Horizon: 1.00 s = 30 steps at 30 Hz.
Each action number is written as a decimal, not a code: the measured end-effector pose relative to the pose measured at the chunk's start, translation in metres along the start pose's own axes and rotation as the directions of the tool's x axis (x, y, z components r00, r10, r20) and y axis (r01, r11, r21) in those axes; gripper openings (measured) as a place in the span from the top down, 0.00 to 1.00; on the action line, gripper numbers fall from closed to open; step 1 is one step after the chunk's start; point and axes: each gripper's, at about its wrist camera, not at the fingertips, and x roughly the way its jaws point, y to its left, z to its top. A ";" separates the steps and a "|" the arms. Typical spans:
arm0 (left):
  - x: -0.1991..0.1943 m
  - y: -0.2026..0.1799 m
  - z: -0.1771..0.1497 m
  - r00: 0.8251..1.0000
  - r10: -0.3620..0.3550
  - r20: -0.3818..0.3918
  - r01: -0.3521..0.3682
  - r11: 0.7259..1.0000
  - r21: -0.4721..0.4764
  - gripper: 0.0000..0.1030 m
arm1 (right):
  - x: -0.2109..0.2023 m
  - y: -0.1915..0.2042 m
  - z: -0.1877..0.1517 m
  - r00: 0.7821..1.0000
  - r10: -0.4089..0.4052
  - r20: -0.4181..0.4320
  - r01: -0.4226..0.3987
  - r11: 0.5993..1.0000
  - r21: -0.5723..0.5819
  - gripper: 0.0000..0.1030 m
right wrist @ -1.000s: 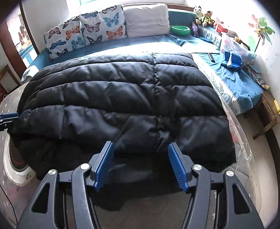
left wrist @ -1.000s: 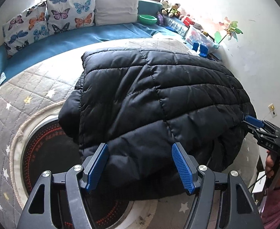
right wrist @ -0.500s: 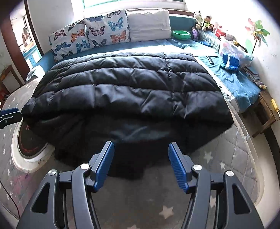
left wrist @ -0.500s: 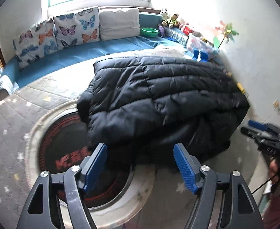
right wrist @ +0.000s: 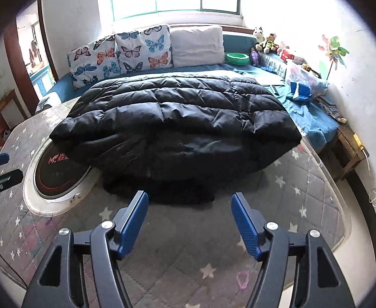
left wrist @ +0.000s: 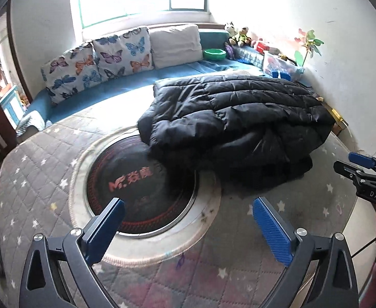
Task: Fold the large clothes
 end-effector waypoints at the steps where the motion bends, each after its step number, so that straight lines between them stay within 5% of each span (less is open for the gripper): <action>1: -0.005 0.001 -0.005 1.000 -0.003 0.007 0.003 1.000 -0.003 0.00 | -0.003 0.003 -0.004 1.000 -0.005 0.004 0.005 1.000 0.001 0.28; 15: -0.028 0.010 -0.047 1.000 -0.008 0.009 0.009 0.999 -0.033 0.00 | -0.025 0.026 -0.035 0.999 -0.037 0.020 0.037 0.999 0.008 0.27; 30: -0.027 0.003 -0.054 1.000 -0.002 0.001 0.002 1.000 -0.017 0.00 | -0.035 0.032 -0.045 0.999 -0.038 0.030 0.037 0.999 0.004 0.27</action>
